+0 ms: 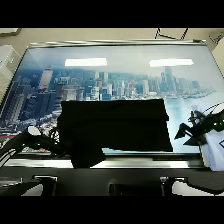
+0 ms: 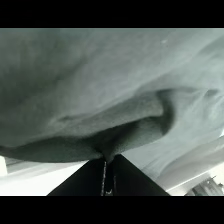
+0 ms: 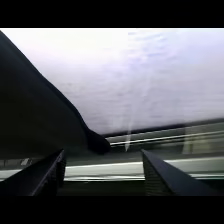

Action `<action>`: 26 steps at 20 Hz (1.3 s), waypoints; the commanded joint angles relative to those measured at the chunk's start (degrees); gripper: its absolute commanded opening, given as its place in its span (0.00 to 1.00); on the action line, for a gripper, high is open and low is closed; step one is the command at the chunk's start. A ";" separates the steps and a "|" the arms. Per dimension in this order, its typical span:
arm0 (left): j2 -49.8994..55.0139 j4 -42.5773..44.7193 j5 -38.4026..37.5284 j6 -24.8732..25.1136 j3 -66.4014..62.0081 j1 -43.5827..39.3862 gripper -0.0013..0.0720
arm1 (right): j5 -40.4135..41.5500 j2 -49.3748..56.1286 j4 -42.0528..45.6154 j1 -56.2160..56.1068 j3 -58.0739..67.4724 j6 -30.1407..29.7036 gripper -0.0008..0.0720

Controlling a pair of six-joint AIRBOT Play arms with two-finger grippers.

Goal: Fold the clothes and pants, and hang the long-sleeved shirts on hangers.

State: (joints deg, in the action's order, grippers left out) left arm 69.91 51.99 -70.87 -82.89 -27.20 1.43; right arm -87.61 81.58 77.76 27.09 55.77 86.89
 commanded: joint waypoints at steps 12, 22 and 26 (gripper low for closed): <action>-3.56 2.89 1.05 0.61 -1.86 0.76 0.05 | 8.72 -0.04 -11.87 0.02 -12.96 -9.05 0.06; 7.30 7.43 3.87 -2.86 -38.12 2.95 0.05 | 23.21 2.58 -10.05 -12.13 17.25 4.94 0.06; 21.05 6.43 1.95 -2.86 -51.23 1.88 0.05 | 27.26 10.51 -13.03 -15.85 22.25 6.51 0.07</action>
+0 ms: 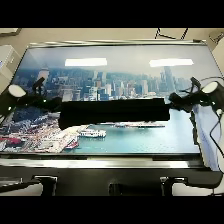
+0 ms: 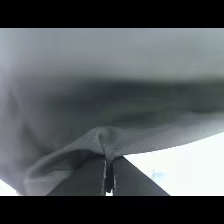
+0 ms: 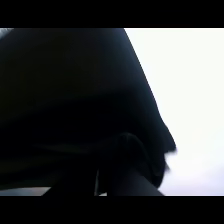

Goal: Fold the clothes and pants, and hang the long-sleeved shirts on hangers.

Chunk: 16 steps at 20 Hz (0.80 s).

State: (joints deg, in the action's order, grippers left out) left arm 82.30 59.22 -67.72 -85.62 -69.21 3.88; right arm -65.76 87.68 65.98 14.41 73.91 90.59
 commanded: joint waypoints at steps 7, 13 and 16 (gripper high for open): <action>18.97 -0.74 -9.84 0.31 -11.93 0.07 0.55 | 2.38 10.27 -2.12 -3.45 4.98 6.97 0.58; 12.98 -0.72 -14.60 2.69 -15.04 5.75 0.69 | -6.12 12.09 -3.76 5.27 5.66 0.68 0.99; 9.70 -0.76 -14.80 2.67 -15.04 4.44 0.69 | -6.29 16.09 -8.98 4.31 5.60 -2.23 0.99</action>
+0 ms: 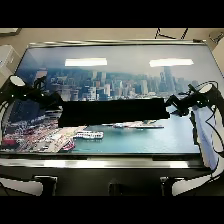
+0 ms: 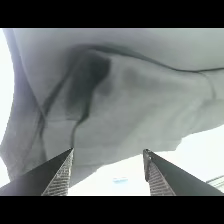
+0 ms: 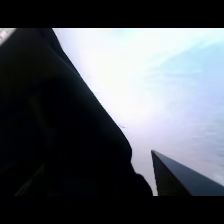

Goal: Fold the clothes and pants, and hang the long-sleeved shirts on hangers.

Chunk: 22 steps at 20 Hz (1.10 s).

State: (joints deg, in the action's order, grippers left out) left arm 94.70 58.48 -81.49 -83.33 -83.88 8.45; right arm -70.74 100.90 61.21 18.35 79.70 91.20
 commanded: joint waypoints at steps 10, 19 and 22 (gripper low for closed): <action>-1.57 -0.04 21.55 0.00 -0.02 -21.97 0.16 | -6.43 -6.69 -20.48 -4.76 1.40 -12.20 0.07; 13.27 -21.51 32.13 -6.64 -0.04 -43.10 0.05 | -10.67 -37.94 -20.00 -16.76 1.38 0.48 0.07; 17.33 -41.42 42.38 -3.08 -0.55 -49.64 0.05 | -10.71 -41.72 -20.00 -20.06 1.38 5.38 0.07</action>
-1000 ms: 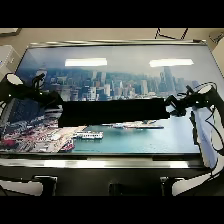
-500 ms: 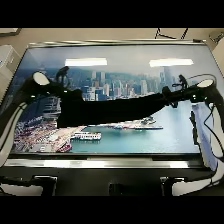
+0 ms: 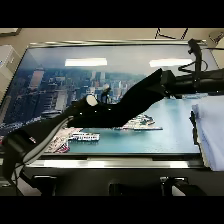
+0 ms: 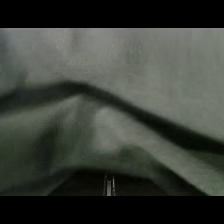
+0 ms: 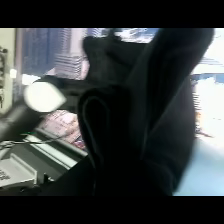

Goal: Fold the clothes and pants, and hang the long-sleeved shirts on hangers.

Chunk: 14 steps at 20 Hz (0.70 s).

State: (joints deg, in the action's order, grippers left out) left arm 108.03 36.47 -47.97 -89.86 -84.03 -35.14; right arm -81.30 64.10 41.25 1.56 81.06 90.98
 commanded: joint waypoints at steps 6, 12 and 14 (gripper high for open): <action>3.93 -18.34 7.54 13.31 -1.84 -4.37 0.05 | 4.79 -0.68 3.28 -5.03 -0.02 6.86 0.07; -16.59 37.16 -16.98 -0.83 -1.84 22.51 0.05 | 19.58 20.00 -12.13 -16.00 0.00 -3.87 0.07; -25.46 40.54 -20.83 -0.76 -1.84 31.85 0.05 | 23.76 28.41 -17.73 -20.57 0.00 -5.60 0.07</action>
State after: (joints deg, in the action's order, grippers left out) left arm 93.06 60.86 -59.24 -88.03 -85.82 -15.09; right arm -65.17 82.24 32.60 -13.34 81.06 89.62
